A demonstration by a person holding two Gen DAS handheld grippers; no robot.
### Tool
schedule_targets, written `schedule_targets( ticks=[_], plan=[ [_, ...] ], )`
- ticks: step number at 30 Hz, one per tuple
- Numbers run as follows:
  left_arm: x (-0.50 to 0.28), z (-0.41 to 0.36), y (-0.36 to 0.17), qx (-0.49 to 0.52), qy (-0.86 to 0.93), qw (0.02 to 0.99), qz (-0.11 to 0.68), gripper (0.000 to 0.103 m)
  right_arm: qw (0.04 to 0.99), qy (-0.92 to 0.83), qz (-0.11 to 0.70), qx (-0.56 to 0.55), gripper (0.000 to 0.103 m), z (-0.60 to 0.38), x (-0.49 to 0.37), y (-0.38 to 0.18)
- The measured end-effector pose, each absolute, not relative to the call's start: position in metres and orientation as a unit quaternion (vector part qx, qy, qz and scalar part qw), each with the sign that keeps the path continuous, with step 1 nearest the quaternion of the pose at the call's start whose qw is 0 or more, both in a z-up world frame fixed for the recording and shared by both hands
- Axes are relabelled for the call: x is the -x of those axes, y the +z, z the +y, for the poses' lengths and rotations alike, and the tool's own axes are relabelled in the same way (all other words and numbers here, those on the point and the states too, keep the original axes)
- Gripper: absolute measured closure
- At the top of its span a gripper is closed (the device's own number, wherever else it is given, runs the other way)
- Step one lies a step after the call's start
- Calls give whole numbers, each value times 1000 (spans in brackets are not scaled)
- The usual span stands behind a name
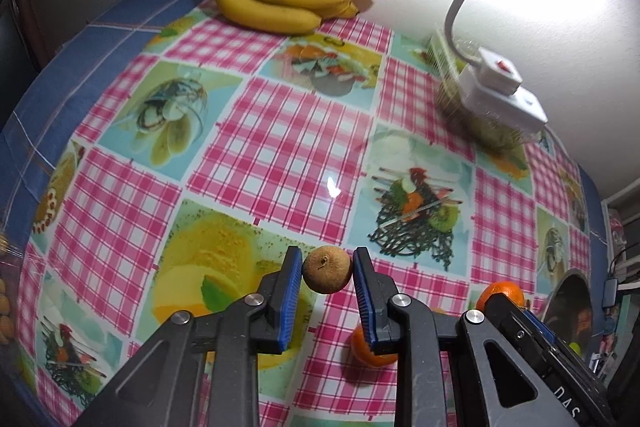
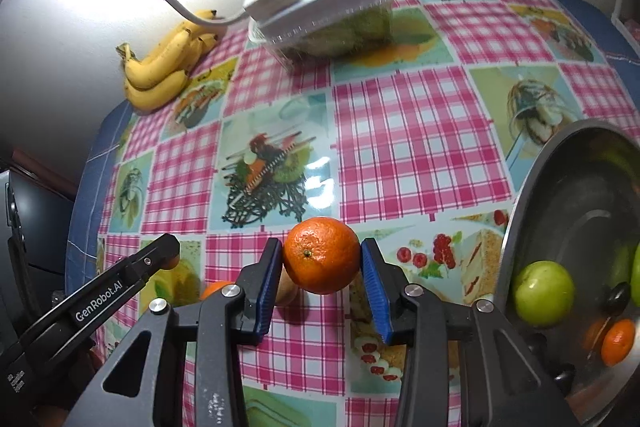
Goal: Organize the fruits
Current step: 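Close the left tool on a brown kiwi while the right tool grasps a tangerine, then carry the kiwi in the left tool and tangerine in the right tool over the bowl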
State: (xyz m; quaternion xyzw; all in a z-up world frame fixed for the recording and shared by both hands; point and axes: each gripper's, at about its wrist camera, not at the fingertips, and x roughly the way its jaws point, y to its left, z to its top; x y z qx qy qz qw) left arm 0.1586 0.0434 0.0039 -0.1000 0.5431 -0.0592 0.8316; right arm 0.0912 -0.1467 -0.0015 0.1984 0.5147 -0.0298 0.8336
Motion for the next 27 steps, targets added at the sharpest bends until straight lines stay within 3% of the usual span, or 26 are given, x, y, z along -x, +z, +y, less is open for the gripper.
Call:
schedule_targets(
  ticks=[12,27],
  plan=[
    [-142,25,39,89,-73,851,513,75,848,-36,490,-199,61,-160,-72,33],
    [-122,-25,44,63,-103,848,516,75,844,-69,490,-209,61,-199,-51,36]
  ],
)
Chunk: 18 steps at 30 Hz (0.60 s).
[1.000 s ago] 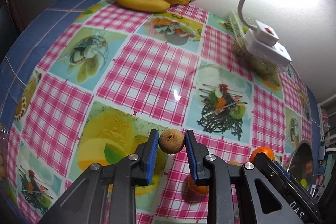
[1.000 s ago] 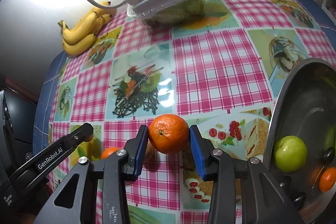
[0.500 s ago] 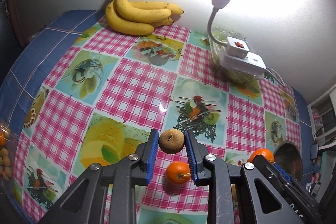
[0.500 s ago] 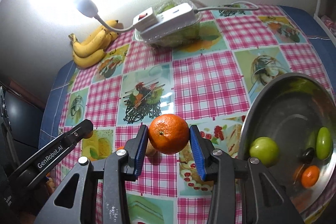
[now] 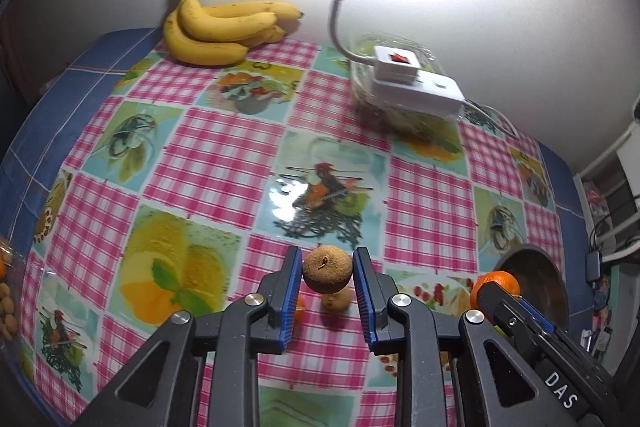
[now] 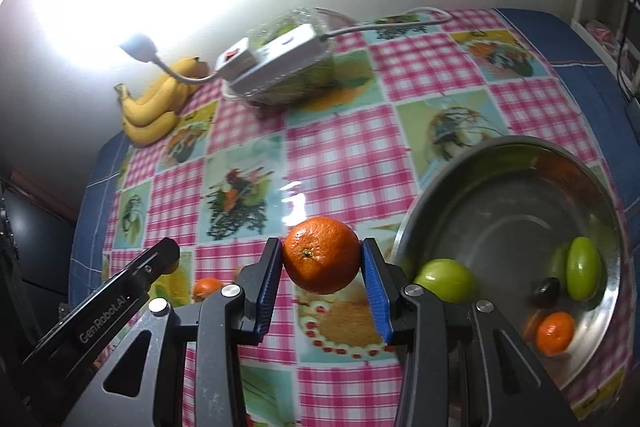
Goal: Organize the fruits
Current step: 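Carry the kiwi in the left tool and tangerine in the right tool over the bowl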
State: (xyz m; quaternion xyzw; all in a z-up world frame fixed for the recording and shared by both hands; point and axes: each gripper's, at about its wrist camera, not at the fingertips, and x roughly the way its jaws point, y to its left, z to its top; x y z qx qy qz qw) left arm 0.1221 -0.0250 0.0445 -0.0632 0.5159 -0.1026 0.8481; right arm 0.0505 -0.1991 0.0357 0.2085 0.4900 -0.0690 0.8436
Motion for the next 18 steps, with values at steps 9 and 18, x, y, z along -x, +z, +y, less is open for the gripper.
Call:
schedule_targets(
  ticks=[9,18],
  plan=[
    [-112,-62,48,34,-124,848,514,75,832,-109,498,-219,61,-235,-37,32],
    [-96,-108,46,-1,-157,842,517,75,818,-147,499,-244,61,-281,-17,27]
  ],
)
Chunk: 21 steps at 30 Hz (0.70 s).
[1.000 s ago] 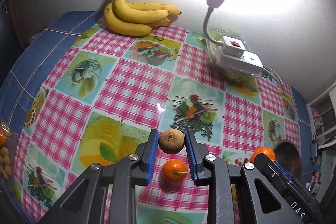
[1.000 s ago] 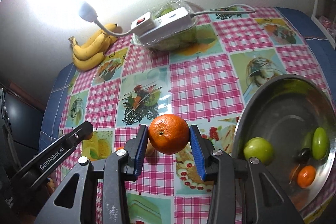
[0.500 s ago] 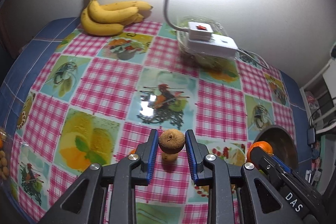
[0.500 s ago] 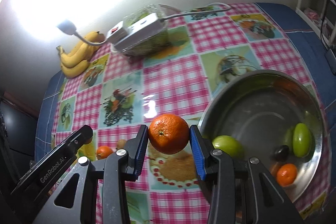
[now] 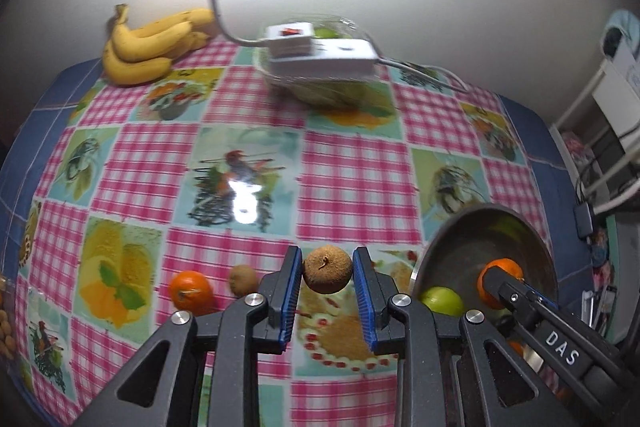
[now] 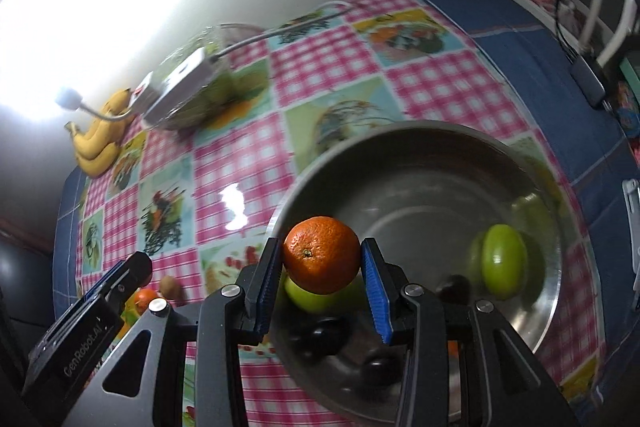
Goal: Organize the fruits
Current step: 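Carry the kiwi in the left tool and tangerine in the right tool over the bowl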
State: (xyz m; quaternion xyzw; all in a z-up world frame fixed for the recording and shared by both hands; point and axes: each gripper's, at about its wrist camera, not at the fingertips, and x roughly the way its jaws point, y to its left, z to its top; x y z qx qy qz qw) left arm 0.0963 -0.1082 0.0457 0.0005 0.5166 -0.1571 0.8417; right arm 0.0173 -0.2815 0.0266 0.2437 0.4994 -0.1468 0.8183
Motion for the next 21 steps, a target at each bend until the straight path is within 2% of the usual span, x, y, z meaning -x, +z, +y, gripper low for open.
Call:
schedule_targets(
  ticks=[21],
  plan=[
    [-61,-208,37,-73,-255,835,482,75,811,-192,470,-290,61,-352,12,20]
  ],
)
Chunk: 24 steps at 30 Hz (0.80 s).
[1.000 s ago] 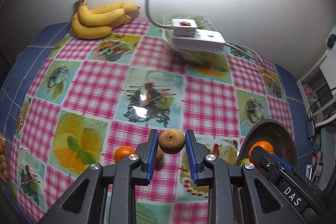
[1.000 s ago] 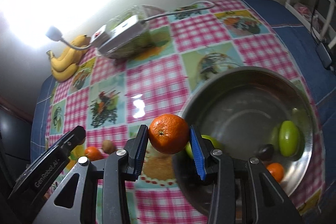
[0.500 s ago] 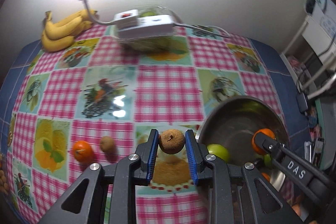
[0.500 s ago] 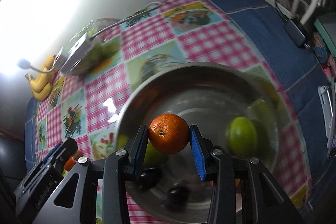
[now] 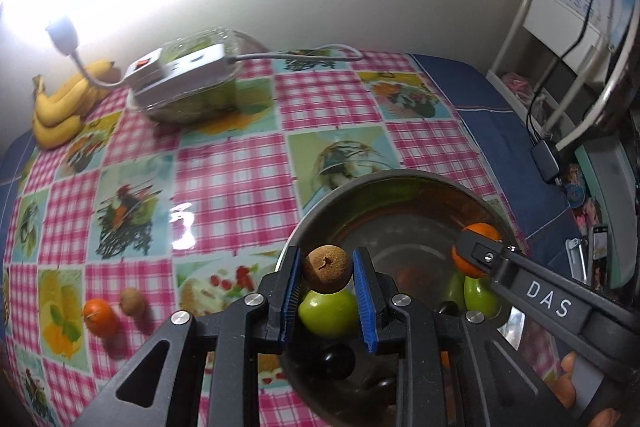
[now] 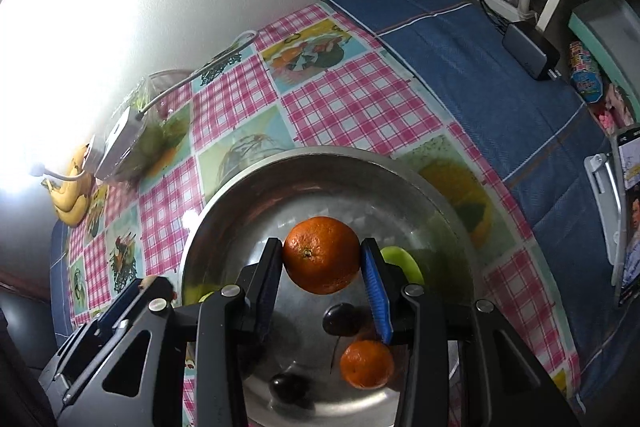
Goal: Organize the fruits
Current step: 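Carry the kiwi in the left tool and tangerine in the right tool over the bowl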
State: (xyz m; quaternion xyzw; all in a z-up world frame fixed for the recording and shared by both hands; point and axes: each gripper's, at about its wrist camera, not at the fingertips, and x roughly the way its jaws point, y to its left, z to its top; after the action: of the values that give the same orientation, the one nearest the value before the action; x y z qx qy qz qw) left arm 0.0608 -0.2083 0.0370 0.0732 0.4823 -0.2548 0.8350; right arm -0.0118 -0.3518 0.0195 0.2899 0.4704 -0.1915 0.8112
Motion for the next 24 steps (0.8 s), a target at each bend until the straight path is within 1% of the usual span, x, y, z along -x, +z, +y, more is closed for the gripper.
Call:
schedule_targets(
  ticks=[8,24],
  plan=[
    [-66,-215,28,-74,-264,840,469,75,813,-182,471,-290,61,-351,2,10],
    [-71,-221,1,-83,-260,832,483,75,805,-180,486,-289,61,-350,-8,-8]
  ],
)
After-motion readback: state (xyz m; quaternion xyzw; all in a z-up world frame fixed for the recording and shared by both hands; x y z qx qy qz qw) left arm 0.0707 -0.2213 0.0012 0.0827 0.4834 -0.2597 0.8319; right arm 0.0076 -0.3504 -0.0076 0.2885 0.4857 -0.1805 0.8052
